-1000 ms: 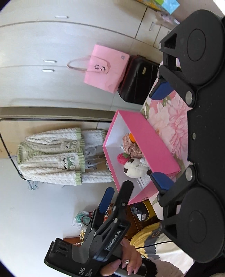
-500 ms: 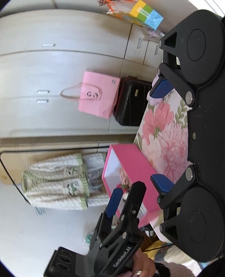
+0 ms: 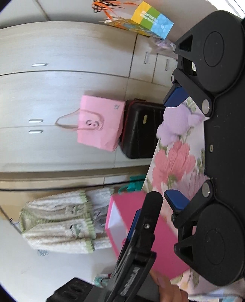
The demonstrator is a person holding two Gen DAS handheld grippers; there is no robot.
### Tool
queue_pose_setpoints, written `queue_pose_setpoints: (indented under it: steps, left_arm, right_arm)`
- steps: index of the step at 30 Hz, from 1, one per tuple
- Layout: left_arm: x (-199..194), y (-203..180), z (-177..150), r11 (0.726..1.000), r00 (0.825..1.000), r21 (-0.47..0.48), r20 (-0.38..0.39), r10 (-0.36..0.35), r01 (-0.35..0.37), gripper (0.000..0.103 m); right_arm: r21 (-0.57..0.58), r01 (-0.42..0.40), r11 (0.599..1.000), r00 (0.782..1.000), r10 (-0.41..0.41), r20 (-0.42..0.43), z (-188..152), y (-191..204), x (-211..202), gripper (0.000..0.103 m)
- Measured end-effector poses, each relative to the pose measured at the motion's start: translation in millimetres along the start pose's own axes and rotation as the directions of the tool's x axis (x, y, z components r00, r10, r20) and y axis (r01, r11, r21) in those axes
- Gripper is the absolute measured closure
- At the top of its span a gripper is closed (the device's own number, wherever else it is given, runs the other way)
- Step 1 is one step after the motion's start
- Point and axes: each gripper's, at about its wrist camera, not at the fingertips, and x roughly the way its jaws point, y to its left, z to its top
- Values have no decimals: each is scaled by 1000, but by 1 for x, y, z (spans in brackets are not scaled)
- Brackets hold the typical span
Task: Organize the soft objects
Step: 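Move both tools toward the lavender plush on the bed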
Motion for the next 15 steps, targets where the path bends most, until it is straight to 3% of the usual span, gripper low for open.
queue_pose_setpoints:
  steps: [8,13,15]
  left_arm:
    - [75,14,19,995,998,-80,-42,54,-57,20]
    - [118,34,27,975,995,-215,-89,38,-56,23]
    - [130,37,26,973,994,-220,-97,53,-73,23]
  right_arm:
    - [12,13,1000,996,-12,-86,-12,-32,59,7]
    - [116,2,993,992,14,-129,-15,-49,90,7]
    - [145,7,989,989,15,-149,-17,-53,101,7]
